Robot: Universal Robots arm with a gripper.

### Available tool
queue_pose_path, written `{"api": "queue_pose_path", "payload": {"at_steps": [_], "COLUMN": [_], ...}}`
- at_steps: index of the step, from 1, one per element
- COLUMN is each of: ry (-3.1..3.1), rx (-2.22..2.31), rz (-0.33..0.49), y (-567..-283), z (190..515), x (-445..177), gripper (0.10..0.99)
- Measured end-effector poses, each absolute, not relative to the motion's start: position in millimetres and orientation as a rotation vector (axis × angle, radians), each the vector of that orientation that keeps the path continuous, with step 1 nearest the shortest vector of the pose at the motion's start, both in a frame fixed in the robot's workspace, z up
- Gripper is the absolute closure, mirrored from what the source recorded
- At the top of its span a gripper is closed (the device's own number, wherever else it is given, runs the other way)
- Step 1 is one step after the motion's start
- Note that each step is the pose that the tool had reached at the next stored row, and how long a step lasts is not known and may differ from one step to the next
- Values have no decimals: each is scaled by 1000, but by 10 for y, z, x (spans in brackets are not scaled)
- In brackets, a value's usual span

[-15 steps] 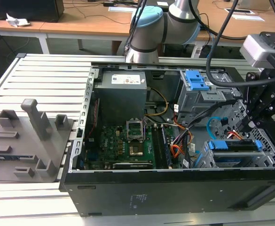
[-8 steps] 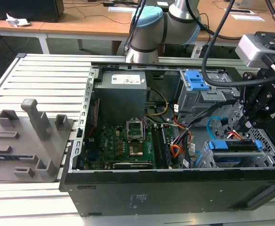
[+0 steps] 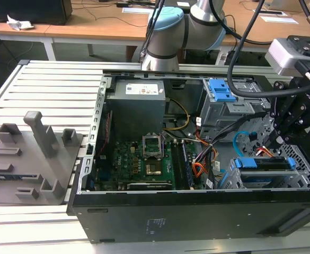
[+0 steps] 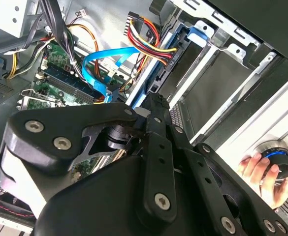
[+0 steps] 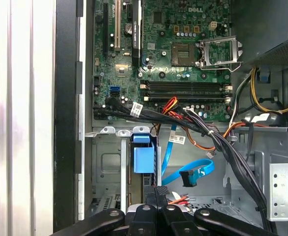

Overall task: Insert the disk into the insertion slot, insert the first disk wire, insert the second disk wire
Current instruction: 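Insert the second disk wire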

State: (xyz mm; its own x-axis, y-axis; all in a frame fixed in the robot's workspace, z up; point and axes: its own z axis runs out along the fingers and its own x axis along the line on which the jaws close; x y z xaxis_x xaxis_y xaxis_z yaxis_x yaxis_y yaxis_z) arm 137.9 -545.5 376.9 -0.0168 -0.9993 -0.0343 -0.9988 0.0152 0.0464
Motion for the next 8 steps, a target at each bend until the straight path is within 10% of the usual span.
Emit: {"api": "queue_pose_path", "payload": {"at_steps": [8], "ry": [-2232], "rx": [2197], "rz": [-90], "y": [-5455], "z": [3769], "x": [1377], "gripper": [914]}}
